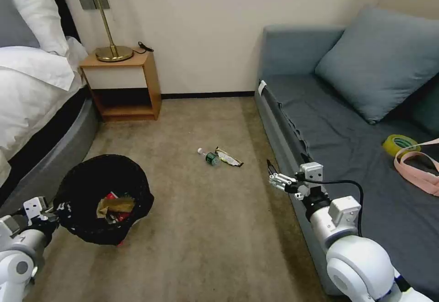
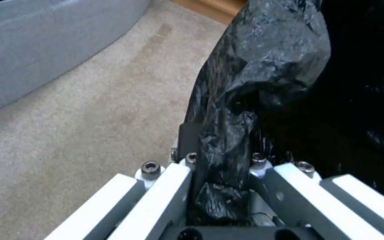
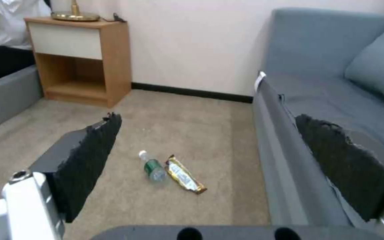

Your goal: Pick up the trash bin, then pick up the garbage on the floor and place it into the trash bin.

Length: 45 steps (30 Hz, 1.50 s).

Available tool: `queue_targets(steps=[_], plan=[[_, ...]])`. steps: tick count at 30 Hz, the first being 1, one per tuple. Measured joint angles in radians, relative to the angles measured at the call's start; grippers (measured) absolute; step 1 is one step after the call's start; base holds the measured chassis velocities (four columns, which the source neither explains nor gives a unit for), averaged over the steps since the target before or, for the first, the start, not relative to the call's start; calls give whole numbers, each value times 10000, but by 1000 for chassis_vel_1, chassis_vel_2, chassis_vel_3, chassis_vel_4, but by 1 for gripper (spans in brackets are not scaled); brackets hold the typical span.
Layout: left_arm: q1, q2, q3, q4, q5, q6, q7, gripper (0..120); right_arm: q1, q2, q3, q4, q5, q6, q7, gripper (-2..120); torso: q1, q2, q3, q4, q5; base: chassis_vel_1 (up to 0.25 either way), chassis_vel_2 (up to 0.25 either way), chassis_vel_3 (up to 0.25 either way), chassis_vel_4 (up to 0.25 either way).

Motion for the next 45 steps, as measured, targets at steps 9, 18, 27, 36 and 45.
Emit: queue_targets(steps=[9,18,27,36,45], plan=[[-33,58,-90,56,-65,-2,14,2,13,-52,20,-2,1,2,-67,100,0,0,0,0,0,0,0,0,0],[-38,164,-256,117,-156,-7,29,2,42,-115,34,2,15,20,-105,100,0,0,-1,0,0,-4,4,4,-6],[-36,232,-404,239,-209,-8,34,2,86,-175,-98,-61,-15,29,-178,100,1,0,0,0,0,-88,93,83,-92],[-110,262,-371,257,-190,-10,25,2,191,-217,-224,-134,-15,29,-219,100,0,0,0,0,1,-99,109,104,-106],[-144,306,-447,301,-204,-8,44,2,325,-332,-316,-184,50,17,-282,100,1,0,0,-1,0,-128,125,120,-127]])
